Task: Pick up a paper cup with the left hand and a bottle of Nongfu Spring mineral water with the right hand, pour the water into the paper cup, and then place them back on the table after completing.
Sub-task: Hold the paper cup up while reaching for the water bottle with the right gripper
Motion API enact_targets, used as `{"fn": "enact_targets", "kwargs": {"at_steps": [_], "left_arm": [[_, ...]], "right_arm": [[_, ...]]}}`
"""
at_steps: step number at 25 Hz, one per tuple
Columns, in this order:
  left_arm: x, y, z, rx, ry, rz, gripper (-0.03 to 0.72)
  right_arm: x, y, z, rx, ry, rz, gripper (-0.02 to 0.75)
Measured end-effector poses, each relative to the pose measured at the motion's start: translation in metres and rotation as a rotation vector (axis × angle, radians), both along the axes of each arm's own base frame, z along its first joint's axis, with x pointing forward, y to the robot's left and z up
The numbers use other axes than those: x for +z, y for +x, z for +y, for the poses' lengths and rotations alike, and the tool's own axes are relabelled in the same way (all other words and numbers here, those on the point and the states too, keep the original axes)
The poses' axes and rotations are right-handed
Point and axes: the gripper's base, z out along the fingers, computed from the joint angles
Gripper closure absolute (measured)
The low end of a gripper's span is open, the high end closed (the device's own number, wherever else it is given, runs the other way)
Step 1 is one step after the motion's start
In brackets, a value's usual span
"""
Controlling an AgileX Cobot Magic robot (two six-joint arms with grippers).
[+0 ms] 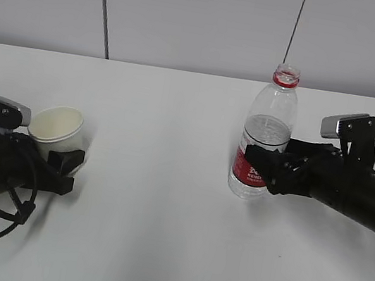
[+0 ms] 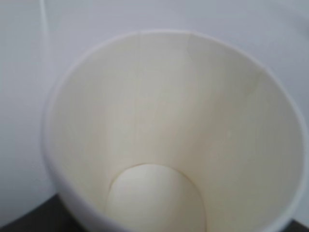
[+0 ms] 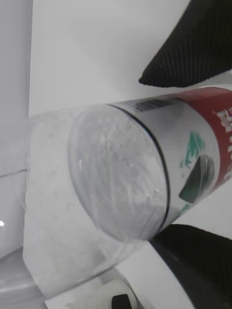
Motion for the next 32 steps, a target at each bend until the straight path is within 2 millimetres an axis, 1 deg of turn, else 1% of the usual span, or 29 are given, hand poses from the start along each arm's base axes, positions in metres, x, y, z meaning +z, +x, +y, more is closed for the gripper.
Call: {"fn": "enact_targets", "kwargs": {"at_steps": [5,10,13,20,25,32], "left_arm": [[0.000,0.000,0.000,0.000,0.000,0.000,0.291],[0.000,0.000,0.000,-0.002,0.000,0.000,0.291],[0.000,0.000,0.000,-0.002,0.000,-0.001,0.291],[0.000,0.000,0.000,-0.003,0.000,-0.001,0.291],[0.000,0.000,-0.001,-0.005,0.000,-0.001,0.291],[0.000,-0.002,-0.004,-0.047,0.002,-0.001,0.291]], "right_arm": [[-0.008,0.000,0.000,0.022,-0.065,-0.020,0.085],[-0.021,0.001,0.000,0.030,-0.074,0.002,0.085],[-0.022,0.004,0.001,0.039,-0.081,-0.025,0.085],[-0.013,0.016,0.002,0.045,-0.084,-0.084,0.085],[-0.018,0.021,0.004,0.054,-0.056,-0.106,0.090],[-0.020,0.021,0.005,0.058,-0.041,-0.113,0.206]]}}
